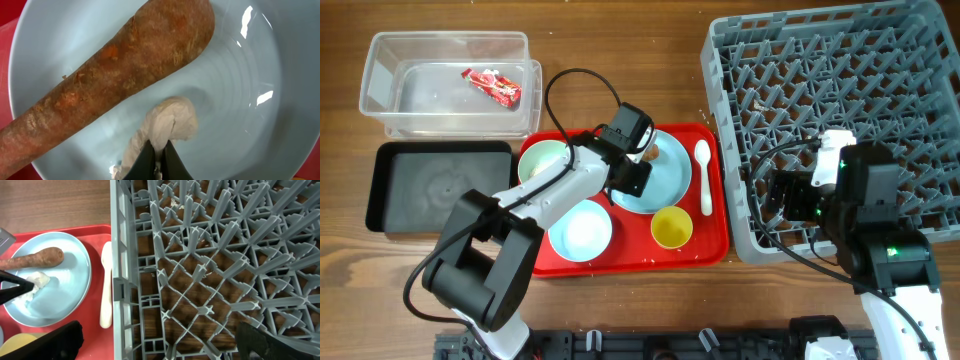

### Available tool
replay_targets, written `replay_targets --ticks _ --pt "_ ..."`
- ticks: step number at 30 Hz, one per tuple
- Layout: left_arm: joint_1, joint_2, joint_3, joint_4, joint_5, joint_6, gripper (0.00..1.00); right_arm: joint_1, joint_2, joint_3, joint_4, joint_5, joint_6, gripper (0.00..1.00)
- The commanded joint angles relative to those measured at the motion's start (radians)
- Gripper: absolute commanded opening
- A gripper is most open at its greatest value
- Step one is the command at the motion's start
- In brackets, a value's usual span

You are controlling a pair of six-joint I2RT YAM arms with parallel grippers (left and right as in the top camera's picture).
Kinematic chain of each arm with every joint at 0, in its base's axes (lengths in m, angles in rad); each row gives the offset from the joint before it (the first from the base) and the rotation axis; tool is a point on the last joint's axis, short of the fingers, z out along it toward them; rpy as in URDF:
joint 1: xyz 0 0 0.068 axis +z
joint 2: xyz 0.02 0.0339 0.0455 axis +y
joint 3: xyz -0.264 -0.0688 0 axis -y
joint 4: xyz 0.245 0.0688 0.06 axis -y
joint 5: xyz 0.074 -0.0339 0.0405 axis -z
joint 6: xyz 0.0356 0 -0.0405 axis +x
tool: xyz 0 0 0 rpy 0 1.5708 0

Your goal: Sort waste into correct bins and load items into the dishwasher rack

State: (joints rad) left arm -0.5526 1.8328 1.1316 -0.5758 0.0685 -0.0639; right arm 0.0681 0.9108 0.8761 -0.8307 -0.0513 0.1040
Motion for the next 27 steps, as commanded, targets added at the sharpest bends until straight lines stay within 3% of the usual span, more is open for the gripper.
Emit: replay_targets --ticks 1,8,13,19,20,21,22,23,27 --pt "-0.002 -0.026 0.002 -0.02 -0.021 0.004 0.04 -0.004 0.0 0.023 -0.001 -0.008 0.011 1.0" --pt "0.058 -0.291 0.036 -0.079 -0.119 0.005 0.04 -0.004 0.0 0.023 0.0 -0.008 0.011 1.0" --pt "0.299 -0.418 0.036 0.102 -0.197 0.004 0.04 -0.004 0.0 0.023 0.0 -0.008 0.011 1.0" --pt "0.55 -0.32 0.035 0.365 -0.193 -0.026 0.05 -0.004 0.0 0.023 0.0 -0.008 0.011 1.0" --pt "0.575 -0.291 0.035 0.39 -0.193 -0.026 0.09 -0.004 0.0 0.023 0.0 -0.008 0.011 1.0" --pt "0.595 -0.257 0.035 0.411 -0.193 -0.026 0.24 -0.004 0.0 0.023 0.0 -0.008 0.011 1.0" --pt "0.616 -0.212 0.035 0.439 -0.193 -0.026 0.59 -0.004 0.0 0.023 0.0 -0.009 0.011 1.0" --pt "0.627 -0.178 0.035 0.458 -0.193 -0.026 0.78 -0.004 0.0 0.023 0.0 -0.008 0.011 1.0" --pt "0.639 -0.174 0.042 0.475 -0.193 -0.026 0.83 -0.004 0.0 0.023 0.0 -0.008 0.011 1.0"
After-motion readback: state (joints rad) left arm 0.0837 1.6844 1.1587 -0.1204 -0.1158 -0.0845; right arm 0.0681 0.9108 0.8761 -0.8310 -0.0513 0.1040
